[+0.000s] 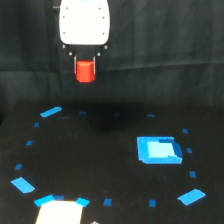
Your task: Pick up the red object from the table
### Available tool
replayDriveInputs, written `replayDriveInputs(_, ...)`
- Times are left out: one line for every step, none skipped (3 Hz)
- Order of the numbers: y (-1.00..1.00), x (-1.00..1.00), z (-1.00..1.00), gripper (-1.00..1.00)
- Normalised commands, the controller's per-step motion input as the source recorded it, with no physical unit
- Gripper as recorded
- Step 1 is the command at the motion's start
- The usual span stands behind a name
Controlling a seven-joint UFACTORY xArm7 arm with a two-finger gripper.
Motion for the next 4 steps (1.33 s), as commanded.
replayDriveInputs(0.02, 0.10, -0.12, -1.00)
replayDriveInputs(-0.09, -0.01, -0.31, -1.00)
replayDriveInputs(-0.01, 0.05, 0.25, -1.00)
replayDriveInputs(0.12, 0.18, 0.19, -0.97)
